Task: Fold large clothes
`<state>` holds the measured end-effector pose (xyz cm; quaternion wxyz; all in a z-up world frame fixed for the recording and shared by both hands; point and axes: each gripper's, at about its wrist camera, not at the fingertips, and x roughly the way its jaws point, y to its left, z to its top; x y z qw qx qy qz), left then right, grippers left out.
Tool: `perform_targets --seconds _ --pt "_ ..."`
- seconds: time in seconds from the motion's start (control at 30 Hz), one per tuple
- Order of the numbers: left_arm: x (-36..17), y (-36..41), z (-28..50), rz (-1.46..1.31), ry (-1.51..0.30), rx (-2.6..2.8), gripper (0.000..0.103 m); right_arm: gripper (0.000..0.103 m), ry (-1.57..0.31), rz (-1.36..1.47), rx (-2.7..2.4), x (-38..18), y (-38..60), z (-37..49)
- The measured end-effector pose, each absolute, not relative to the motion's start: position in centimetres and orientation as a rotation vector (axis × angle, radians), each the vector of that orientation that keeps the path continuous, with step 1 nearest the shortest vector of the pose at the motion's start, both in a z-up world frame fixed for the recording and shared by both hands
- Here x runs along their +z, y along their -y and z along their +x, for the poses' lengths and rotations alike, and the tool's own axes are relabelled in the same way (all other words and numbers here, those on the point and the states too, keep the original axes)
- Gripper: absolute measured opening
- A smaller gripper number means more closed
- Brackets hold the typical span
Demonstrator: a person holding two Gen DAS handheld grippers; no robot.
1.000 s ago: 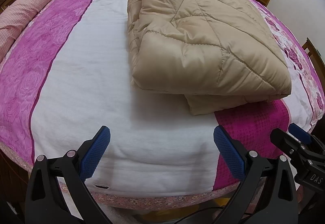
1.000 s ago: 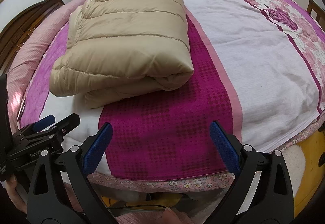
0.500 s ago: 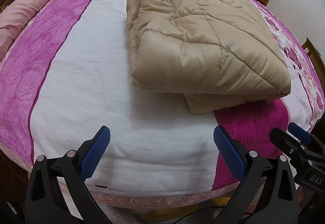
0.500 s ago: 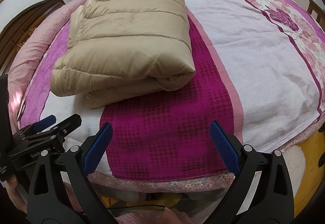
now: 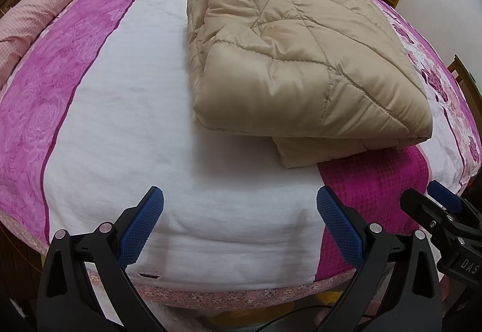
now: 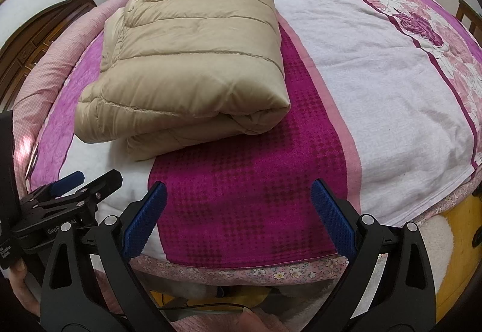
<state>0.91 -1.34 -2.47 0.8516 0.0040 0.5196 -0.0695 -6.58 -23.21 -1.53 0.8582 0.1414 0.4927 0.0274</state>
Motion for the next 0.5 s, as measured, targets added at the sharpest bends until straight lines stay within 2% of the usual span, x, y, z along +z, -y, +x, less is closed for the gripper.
perform_targets --seconds 0.5 --pt "-2.54 1.4 0.83 0.004 -1.096 -0.147 0.097 0.096 -1.035 0.296 0.057 -1.52 23.21 -6.58"
